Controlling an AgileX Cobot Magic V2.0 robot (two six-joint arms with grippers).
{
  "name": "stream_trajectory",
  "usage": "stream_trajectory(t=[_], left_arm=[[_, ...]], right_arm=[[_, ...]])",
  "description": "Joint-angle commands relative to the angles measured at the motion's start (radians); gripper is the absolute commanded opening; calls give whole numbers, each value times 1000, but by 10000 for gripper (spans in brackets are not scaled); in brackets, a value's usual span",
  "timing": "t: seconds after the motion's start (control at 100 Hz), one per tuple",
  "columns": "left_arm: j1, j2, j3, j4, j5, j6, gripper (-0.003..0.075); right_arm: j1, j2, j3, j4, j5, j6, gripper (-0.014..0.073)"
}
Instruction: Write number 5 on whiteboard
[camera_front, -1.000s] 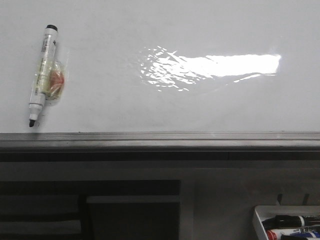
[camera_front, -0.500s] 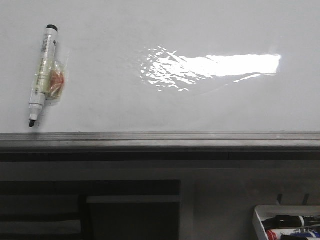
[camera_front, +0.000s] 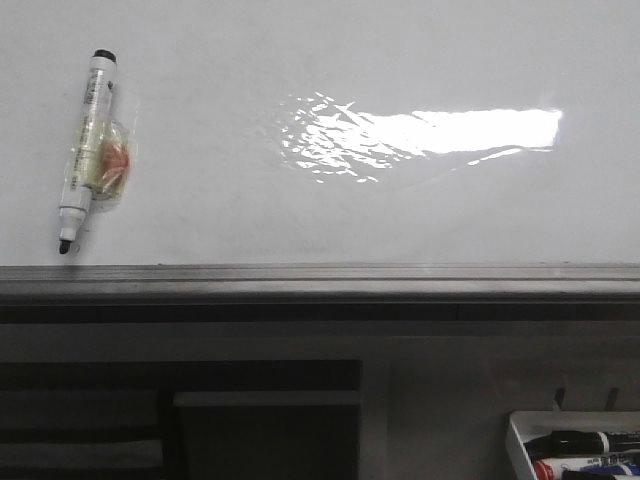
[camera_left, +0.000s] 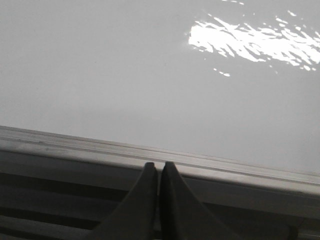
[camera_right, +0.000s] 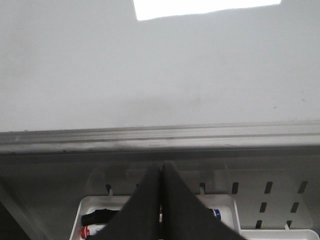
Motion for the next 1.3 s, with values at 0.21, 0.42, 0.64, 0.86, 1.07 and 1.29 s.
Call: stream_trajectory(t=[0.21,0.42,0.64,0.86,1.07,1.29], left_arm=[[4,-28,17,-28,-93,-8,-20],[4,-28,17,-39,-205,-8,-20],[4,-28,17,-35,-205,-8,-20],[4,-28,13,-32,-196,-8,-21],[4,-10,-62,-30,-127,-8,-21],[4,135,-185,-4,-73,-8,-21]], right_arm=[[-3,-18,23,-47,-169,-3,-61],[-3,-18,23,-89,-187,-6,-61],[-3,-18,23,-89,-152,-6,-61],[-3,-18,13,-85,-127,-6,-61],[-3,-18,-25,-59,-94,-6,-61],[-3,59,-58,74,-69,-6,-61]])
